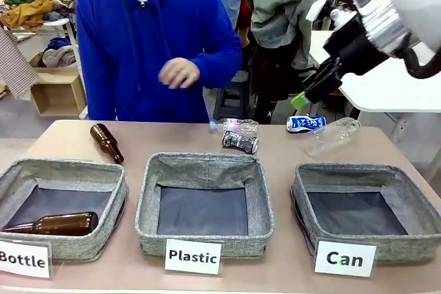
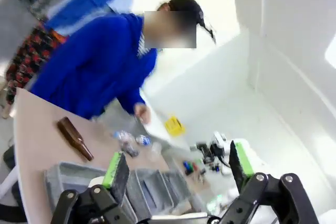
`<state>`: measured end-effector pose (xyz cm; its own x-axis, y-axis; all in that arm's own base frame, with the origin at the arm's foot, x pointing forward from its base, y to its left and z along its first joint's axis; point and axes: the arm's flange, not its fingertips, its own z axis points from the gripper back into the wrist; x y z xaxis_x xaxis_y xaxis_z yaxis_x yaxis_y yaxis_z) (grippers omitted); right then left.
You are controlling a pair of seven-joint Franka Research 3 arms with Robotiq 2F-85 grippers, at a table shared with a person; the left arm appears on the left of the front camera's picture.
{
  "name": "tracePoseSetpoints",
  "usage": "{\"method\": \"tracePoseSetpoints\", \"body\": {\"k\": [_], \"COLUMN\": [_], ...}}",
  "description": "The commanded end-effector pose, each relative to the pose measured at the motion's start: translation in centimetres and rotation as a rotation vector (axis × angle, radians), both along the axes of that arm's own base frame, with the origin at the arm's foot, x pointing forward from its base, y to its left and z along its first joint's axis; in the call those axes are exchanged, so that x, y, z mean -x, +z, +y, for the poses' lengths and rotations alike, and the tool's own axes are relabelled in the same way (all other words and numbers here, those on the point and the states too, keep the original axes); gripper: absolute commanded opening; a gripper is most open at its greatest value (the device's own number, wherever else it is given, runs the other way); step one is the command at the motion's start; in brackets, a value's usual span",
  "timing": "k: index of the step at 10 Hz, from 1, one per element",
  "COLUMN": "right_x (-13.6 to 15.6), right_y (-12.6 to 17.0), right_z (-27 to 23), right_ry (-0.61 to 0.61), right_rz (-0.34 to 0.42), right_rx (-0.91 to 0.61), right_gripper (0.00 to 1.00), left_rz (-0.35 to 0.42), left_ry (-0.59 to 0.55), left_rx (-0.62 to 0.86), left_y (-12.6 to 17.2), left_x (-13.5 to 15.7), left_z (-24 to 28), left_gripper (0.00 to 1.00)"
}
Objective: Sort the can waste into the basket.
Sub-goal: Pick up the can waste from the table and place it in the right Fabric basket.
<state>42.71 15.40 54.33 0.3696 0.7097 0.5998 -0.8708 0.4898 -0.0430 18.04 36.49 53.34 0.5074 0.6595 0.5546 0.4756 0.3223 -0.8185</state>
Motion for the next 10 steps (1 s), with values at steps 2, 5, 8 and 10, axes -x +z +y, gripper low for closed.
{"method": "tracePoseSetpoints", "body": {"k": [2, 5, 8, 10], "right_x": [-6.6, -11.1, -15.1, -17.6], "right_y": [-1.9, -4.2, -8.3, -11.2], "right_z": [4.3, 7.9, 11.0, 11.8], "right_ry": [0.092, 0.156, 0.189, 0.201], "right_rz": [-0.047, -0.050, 0.063, 0.112], "right_rx": [0.154, 0.241, 0.288, 0.285], "right_gripper": [1.00, 1.00, 1.00, 1.00], "left_rz": [0.000, 0.119, 0.233, 0.204], "left_ry": [-0.320, -0.592, -0.714, -0.657], "left_rx": [-0.237, -0.504, -0.651, -0.567], "left_y": [1.0, -2.6, -7.7, -3.8], "left_x": [-2.4, -3.6, -4.2, -4.4], "left_z": [-12.1, -23.2, -29.3, -26.3], "left_gripper": [1.00, 1.00, 1.00, 1.00]}}
